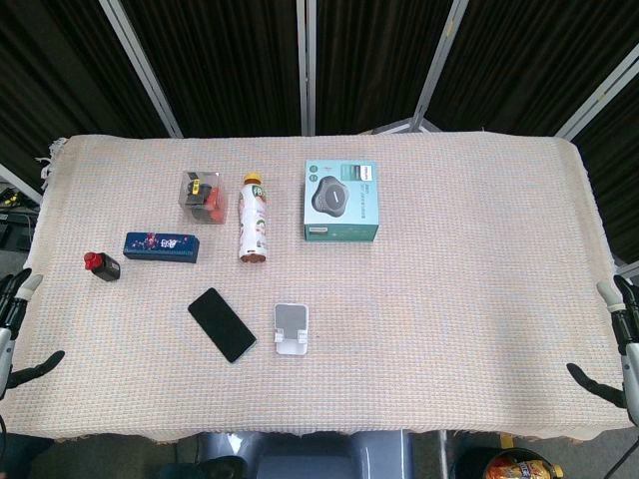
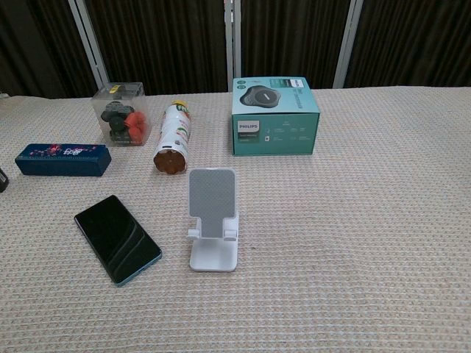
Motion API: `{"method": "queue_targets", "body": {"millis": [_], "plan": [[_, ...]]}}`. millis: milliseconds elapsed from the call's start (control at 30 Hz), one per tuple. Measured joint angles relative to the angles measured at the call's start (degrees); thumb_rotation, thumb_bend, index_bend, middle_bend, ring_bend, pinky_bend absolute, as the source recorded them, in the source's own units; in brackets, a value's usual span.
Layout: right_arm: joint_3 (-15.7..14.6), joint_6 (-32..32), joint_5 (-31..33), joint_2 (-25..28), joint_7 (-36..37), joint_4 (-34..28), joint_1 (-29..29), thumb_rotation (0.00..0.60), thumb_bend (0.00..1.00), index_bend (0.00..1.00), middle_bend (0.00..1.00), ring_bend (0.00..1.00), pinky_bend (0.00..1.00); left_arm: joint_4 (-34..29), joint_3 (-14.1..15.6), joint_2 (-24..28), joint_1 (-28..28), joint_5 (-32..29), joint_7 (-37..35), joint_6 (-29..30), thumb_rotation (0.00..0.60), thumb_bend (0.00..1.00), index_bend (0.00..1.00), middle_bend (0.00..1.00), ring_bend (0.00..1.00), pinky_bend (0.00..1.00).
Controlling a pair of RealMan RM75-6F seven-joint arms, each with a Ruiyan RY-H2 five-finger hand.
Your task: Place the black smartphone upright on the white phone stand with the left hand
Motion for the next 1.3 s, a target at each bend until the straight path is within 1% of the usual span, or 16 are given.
{"method": "queue_targets", "body": {"millis": [167, 300, 400, 467, 633, 733, 833, 933, 1033, 1300], "plan": [[-0.1, 0.0, 0.0, 0.1, 0.1, -0.1, -0.1, 0.600, 0.00, 0.00, 0.00, 0.00, 0.00, 0.8, 0.1, -0.1, -1.1, -0.5, -1.0, -2.4, 0.600, 0.00, 0.00, 0.00, 0.00, 0.00], [0.2, 0.1, 0.7, 0.3, 0.5, -0.3, -0.2, 0.600, 0.00, 0.00, 0.00, 0.00, 0.00, 2.2, 0.0, -1.0, -3.6, 0.0, -1.2, -6.4, 0.600, 0.00, 0.00, 0.00, 0.00, 0.00], [0.4, -0.2, 1.9, 0.3, 0.3, -0.4, 0.0, 0.600, 0.00, 0.00, 0.00, 0.00, 0.00, 4.2, -0.4, -2.7, -7.6, 1.3, -1.0, -11.3, 0.600, 0.00, 0.00, 0.00, 0.00, 0.00], [0.7, -0.5, 2.9, 0.3, -0.2, -0.4, 0.1, 0.600, 0.00, 0.00, 0.00, 0.00, 0.00, 6.2, -0.8, -4.4, -11.2, 2.6, -0.5, -15.4, 0.600, 0.00, 0.00, 0.00, 0.00, 0.00], [1.6, -1.3, 5.9, -0.2, -1.8, -0.4, 0.6, 0.600, 0.00, 0.00, 0.00, 0.00, 0.00, 10.5, -1.9, -9.5, -19.9, 3.8, 3.9, -26.9, 0.600, 0.00, 0.00, 0.00, 0.00, 0.00], [2.0, -1.9, 7.5, -0.5, -2.8, -0.2, 0.9, 0.600, 0.00, 0.00, 0.00, 0.00, 0.00, 13.1, -2.3, -13.0, -25.2, 4.2, 5.9, -33.2, 0.600, 0.00, 0.05, 0.00, 0.00, 0.04], [2.3, -2.3, 9.0, -0.8, -3.5, 0.0, 1.1, 0.600, 0.00, 0.00, 0.00, 0.00, 0.00, 16.1, -2.0, -16.0, -29.7, 5.1, 6.1, -37.7, 0.600, 0.00, 0.09, 0.00, 0.01, 0.07], [2.6, -2.5, 10.2, -1.0, -4.1, 0.2, 1.2, 0.600, 0.00, 0.00, 0.00, 0.00, 0.00, 18.6, -0.9, -18.0, -32.5, 7.0, 4.7, -39.7, 0.600, 0.00, 0.13, 0.00, 0.04, 0.09], [2.7, -2.7, 10.6, -1.1, -4.3, 0.3, 1.3, 0.600, 0.00, 0.00, 0.00, 0.00, 0.00, 20.8, 0.1, -19.7, -34.2, 8.8, 3.1, -40.3, 0.600, 0.00, 0.16, 0.00, 0.06, 0.11], [2.8, -2.8, 11.2, -1.3, -4.7, 0.5, 1.3, 0.600, 0.00, 0.00, 0.00, 0.00, 0.00, 25.8, 3.3, -23.3, -36.6, 10.5, 0.6, -41.3, 0.600, 0.00, 0.20, 0.04, 0.10, 0.15]]}}
